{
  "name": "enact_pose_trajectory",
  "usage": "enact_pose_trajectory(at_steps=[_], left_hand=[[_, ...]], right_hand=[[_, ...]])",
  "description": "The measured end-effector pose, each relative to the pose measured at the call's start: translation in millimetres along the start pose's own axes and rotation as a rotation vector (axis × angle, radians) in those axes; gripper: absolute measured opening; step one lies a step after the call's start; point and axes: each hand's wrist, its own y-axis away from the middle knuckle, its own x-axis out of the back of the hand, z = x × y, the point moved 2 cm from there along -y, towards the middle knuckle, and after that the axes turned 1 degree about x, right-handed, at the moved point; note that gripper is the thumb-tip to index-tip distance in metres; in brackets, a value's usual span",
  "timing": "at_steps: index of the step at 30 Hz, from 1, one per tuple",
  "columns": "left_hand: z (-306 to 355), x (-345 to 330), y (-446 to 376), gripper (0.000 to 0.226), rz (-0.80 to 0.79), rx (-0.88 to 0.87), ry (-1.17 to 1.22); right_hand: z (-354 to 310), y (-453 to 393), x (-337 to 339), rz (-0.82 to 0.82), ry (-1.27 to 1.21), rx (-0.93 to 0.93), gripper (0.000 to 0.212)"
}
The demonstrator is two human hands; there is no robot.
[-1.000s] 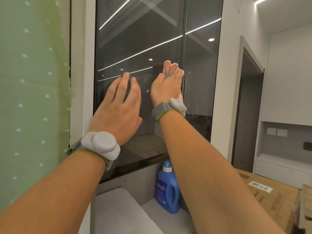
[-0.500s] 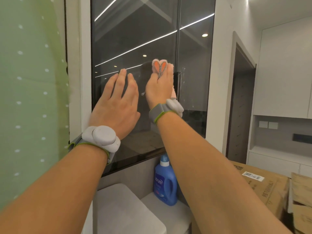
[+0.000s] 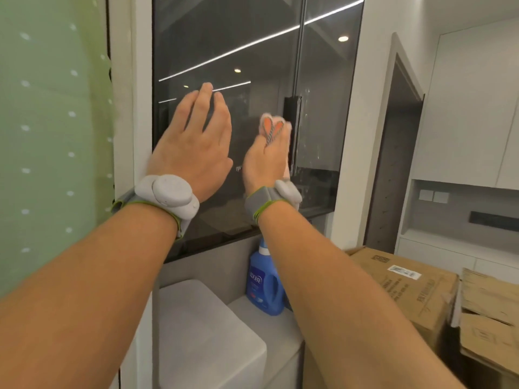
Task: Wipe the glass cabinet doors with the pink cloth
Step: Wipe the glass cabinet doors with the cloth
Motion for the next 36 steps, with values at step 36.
enact_pose_trajectory(at_steps=[36], left_hand=[[0.5,-2.6,0.8,0.066,0.025,-0.007,-0.005]], right_hand=[[70.2,38.0,14.2,-0.023,0.001,-0.157,0.059]])
